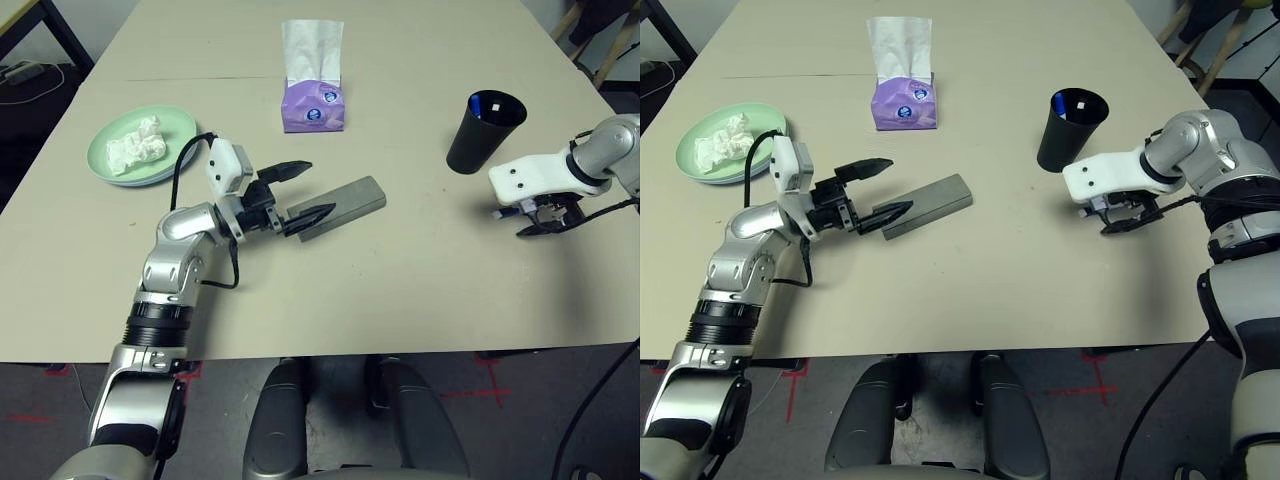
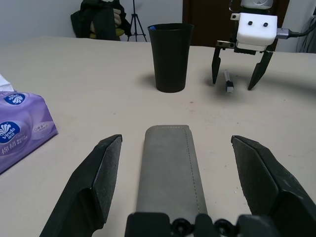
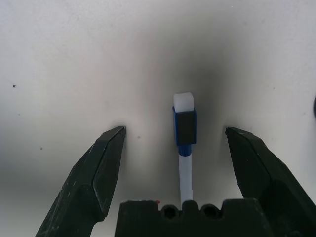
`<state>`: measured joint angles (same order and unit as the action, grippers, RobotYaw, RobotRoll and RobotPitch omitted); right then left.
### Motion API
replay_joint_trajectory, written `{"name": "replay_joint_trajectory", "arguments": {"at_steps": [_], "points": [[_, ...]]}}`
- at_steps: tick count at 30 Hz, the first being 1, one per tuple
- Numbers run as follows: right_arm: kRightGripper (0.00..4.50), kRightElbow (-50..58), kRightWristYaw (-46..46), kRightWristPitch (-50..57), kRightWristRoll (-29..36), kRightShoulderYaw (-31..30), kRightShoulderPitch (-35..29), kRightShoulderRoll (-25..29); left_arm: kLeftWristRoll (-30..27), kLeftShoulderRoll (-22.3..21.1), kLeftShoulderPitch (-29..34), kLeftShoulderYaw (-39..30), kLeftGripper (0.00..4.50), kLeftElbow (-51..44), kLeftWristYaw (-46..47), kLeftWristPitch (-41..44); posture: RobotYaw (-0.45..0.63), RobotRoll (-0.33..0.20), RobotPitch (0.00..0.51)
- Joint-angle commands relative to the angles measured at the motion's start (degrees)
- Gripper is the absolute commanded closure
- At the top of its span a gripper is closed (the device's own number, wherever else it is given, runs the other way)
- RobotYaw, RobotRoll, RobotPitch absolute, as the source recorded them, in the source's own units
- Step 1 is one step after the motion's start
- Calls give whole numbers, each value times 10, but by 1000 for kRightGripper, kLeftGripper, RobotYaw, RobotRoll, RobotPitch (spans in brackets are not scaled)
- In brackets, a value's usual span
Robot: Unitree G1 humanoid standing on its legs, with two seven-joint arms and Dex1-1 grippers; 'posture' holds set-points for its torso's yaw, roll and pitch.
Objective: Organize and tidy the items on the table.
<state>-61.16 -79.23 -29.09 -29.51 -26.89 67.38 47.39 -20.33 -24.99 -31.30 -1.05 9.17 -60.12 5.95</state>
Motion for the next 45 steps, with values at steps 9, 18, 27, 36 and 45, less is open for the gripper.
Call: {"name": "replay_joint_trajectory", "arguments": {"at_steps": [9, 18, 27, 36, 45], "points": [[1316, -20, -12, -6, -22, -10, 12, -5, -5, -5, 13, 5, 0, -23, 0, 8, 167, 0, 255], [4084, -18, -21, -8, -20, -6, 15, -1, -2, -1, 3, 7, 0, -13, -1, 3, 150, 0, 246], [4084, 42, -97, 48, 53, 43, -2, 16, -2, 1, -10, 10, 0, 6, -9, -4, 118, 0, 222], [4084, 285, -133, 265, 233, 68, -75, 72, -1, -5, -42, 8, 0, 36, -22, -6, 90, 0, 198], [4084, 516, -21, 649, 438, 249, -137, 28, 2, -8, -44, 2, 0, 66, -25, -26, 59, 0, 185]]}}
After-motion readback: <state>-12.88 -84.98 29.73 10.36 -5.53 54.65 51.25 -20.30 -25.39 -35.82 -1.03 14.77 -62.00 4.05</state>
